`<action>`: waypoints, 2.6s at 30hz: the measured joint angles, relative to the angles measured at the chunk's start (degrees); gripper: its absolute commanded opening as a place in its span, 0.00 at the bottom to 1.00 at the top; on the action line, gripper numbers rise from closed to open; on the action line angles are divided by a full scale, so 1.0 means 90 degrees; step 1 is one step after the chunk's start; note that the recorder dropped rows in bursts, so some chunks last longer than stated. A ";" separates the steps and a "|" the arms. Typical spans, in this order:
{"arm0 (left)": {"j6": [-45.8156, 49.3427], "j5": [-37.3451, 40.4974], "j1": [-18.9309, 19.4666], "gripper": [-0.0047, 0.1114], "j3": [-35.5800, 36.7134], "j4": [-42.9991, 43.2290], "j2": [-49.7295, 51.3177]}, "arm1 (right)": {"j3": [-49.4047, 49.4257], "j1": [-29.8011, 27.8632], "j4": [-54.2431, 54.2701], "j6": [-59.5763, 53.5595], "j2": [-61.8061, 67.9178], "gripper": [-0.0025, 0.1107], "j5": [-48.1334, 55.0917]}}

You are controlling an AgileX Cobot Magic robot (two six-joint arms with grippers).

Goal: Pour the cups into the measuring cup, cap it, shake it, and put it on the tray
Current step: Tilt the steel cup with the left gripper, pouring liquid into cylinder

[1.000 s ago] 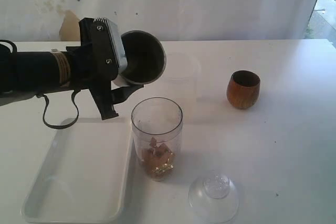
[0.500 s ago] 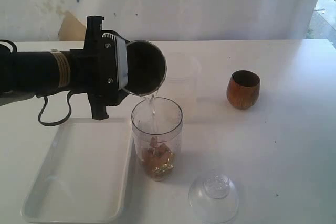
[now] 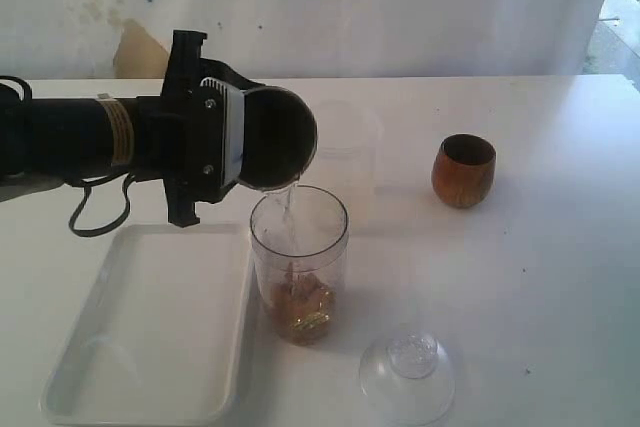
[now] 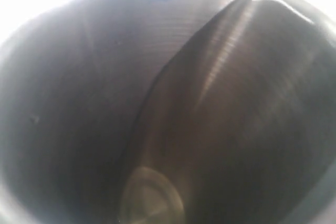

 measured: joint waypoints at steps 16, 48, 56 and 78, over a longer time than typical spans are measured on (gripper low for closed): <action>0.0814 -0.0043 0.0000 0.04 -0.0056 0.0000 0.0000 | 0.0000 0.0000 0.0000 0.0000 0.0000 0.02 0.0000; 0.1940 -0.0258 0.0000 0.04 -0.0056 -0.0819 0.0000 | 0.0000 0.0000 0.0000 0.0000 0.0000 0.02 0.0000; 0.1782 -0.0283 0.0000 0.04 -0.0056 -0.1179 0.0000 | 0.0000 0.0000 0.0000 0.0000 0.0000 0.02 0.0000; 0.2839 -0.0320 0.0000 0.04 -0.0056 -0.1209 0.0000 | 0.0000 0.0000 0.0000 0.0000 0.0000 0.02 0.0000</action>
